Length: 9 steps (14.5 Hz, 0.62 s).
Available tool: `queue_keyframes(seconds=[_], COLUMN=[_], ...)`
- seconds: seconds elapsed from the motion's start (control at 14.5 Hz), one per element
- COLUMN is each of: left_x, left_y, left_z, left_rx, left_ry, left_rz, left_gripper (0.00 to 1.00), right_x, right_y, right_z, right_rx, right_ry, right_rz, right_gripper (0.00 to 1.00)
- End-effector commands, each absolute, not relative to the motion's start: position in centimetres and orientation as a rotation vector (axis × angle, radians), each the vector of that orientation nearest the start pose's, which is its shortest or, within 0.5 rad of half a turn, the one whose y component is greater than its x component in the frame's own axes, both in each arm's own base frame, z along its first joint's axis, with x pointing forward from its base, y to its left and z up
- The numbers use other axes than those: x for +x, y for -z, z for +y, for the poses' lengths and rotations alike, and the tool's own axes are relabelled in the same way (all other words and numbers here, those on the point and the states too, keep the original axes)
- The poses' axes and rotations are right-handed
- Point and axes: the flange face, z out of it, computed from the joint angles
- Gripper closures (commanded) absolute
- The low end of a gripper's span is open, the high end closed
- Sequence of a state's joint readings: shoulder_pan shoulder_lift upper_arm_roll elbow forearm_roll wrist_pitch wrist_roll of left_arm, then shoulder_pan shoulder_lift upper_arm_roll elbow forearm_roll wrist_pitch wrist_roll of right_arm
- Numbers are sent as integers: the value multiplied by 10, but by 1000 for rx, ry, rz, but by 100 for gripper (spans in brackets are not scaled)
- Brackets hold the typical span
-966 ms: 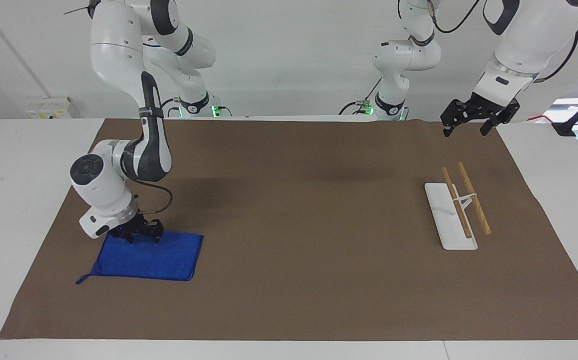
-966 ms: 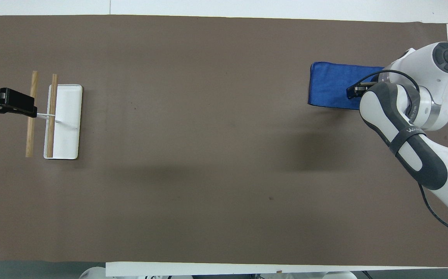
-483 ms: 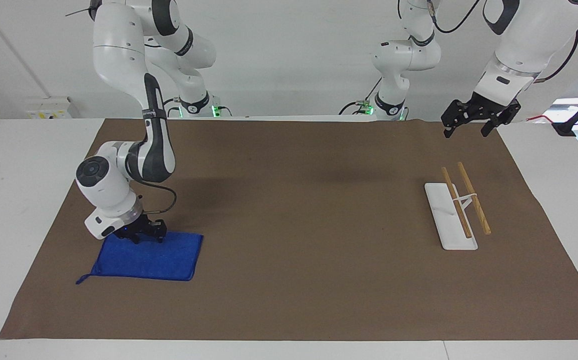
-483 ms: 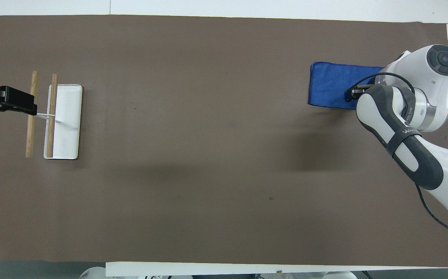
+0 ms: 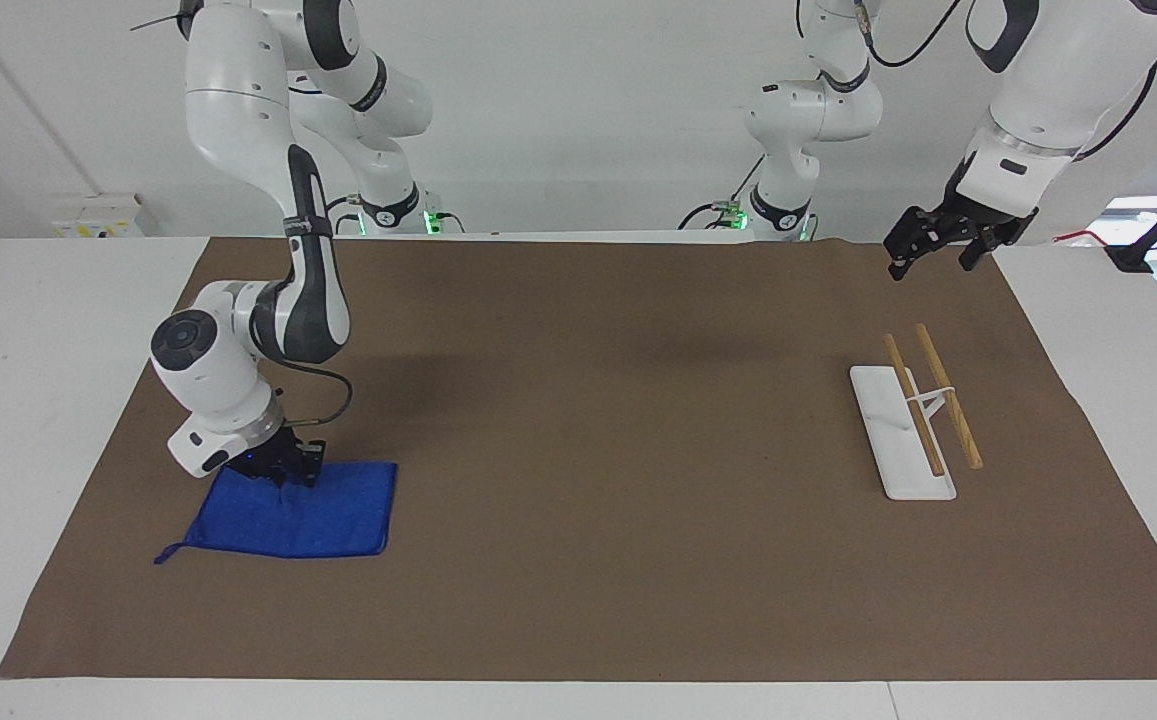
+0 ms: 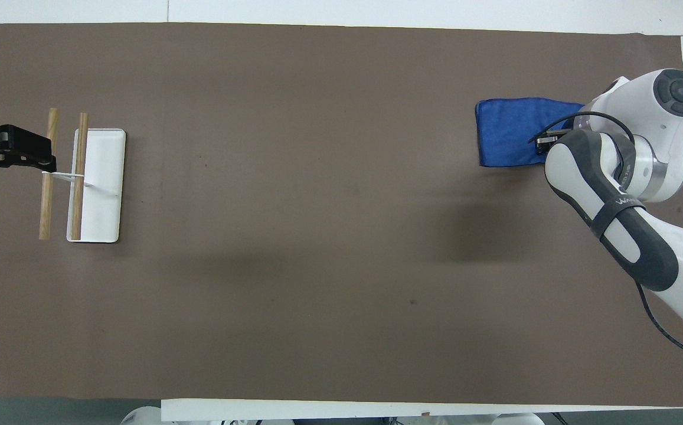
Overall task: Right arm passes towel to left arm to hang
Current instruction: 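Close the right gripper on the blue towel edge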
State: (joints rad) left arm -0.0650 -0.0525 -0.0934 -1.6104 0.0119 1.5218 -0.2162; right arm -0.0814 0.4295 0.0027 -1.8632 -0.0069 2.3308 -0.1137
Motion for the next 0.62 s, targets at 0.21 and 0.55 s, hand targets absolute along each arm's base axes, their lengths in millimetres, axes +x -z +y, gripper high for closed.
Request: queue_keyframes(seconds=[0.21, 0.55], left_x=[523, 528], left_y=[-630, -625], left_z=[-75, -62], left_rx=[-3101, -3078], left_ry=[-25, 15], left_rz=[-311, -534], left_gripper=[0, 0], right_x=[634, 643], right_y=[-285, -373], right_z=[-47, -14], right_rx=[-3147, -3102], right_ry=[-6, -144], right_rz=[-109, -156], right_gripper=[100, 100])
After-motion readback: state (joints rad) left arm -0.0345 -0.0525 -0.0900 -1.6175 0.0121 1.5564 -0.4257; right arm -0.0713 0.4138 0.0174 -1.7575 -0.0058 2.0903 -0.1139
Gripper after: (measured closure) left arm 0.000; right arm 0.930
